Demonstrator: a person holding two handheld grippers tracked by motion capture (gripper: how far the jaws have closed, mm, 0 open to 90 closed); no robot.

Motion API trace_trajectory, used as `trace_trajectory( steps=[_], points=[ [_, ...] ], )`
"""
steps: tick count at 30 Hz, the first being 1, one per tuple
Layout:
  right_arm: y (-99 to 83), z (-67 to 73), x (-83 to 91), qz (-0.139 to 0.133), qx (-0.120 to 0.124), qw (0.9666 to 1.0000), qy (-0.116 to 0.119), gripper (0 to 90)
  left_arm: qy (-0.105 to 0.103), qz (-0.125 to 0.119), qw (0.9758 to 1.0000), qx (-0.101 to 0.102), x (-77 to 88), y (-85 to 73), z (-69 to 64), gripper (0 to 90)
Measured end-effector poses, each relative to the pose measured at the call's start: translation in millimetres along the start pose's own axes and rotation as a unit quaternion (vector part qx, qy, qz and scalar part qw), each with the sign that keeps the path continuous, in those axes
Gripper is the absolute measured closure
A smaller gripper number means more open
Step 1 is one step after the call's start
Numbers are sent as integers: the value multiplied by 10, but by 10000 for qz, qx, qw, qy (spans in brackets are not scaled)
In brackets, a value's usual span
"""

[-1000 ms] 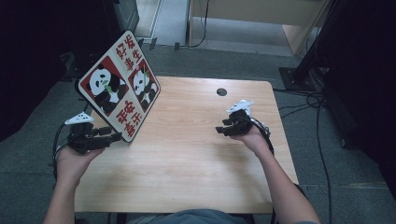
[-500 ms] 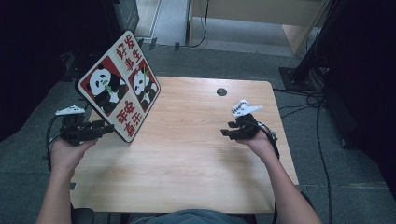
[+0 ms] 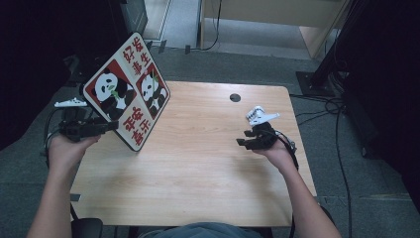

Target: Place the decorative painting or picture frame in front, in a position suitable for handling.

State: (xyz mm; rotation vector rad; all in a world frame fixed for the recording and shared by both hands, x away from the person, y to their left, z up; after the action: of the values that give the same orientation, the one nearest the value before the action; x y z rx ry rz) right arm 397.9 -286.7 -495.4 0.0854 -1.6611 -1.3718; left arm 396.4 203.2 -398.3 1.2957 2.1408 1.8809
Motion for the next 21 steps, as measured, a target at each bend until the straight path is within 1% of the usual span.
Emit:
trace_trajectory(
  steps=[1, 4, 5, 7, 11, 12, 13, 14, 16, 18, 20, 21],
  points=[
    [-2, -4, 1, 4, 11, 10000, 10, 488, 3, 1, 10000, 20, 12, 38, 1, 414],
    [-12, -10, 2, 23, 2, 10000, 3, 485, -22, -29, 10000, -3, 43, 194, 2, 414],
    [-24, -16, 3, 64, -1, 10000, -19, 482, -9, -3, 10000, -28, 48, 239, 2, 413],
    [-29, -19, 3, 72, -4, 10000, -34, 481, 102, 28, 9999, -87, 64, 331, 18, 413],
    [-30, -31, 3, 56, -14, 10000, -46, 481, 92, -6, 9999, -93, 78, 499, 35, 413],
    [-29, -32, 2, 58, -28, 10000, -41, 480, 54, 13, 10000, -78, 77, 531, 43, 413],
    [-30, -34, -3, 54, -28, 10000, -40, 481, 88, 3, 9999, -63, 69, 559, 54, 413],
    [-29, -32, -13, 62, -35, 10000, -45, 480, 148, 57, 9999, -61, 63, 577, 68, 414],
    [-30, -29, -16, 71, -42, 10000, -46, 480, 156, 113, 9998, -41, 54, 613, 82, 415],
    [-29, -30, -18, 82, -22, 10000, -47, 479, 173, 112, 9998, -87, 50, 664, 79, 416],
    [-31, -30, -18, 83, -38, 9999, -48, 479, 152, 194, 9996, -121, 44, 718, 78, 418],
    [-34, -34, -17, 94, -33, 9999, -42, 478, 180, 212, 9995, -128, 43, 749, 84, 418]
  ],
)
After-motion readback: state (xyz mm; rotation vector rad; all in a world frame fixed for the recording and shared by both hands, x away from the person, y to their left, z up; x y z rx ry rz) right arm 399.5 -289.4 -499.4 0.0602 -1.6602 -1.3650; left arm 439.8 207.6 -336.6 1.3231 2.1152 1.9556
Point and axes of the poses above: each handheld gripper's, and its own axes: x roughly backward along the jaws, y roughly out of its top, z roughly to its left, the point moved 6 cm from there along -x, roughly forward along the jaws, and after that the axes turned 10 degrees about -z, right-handed, at the moved point
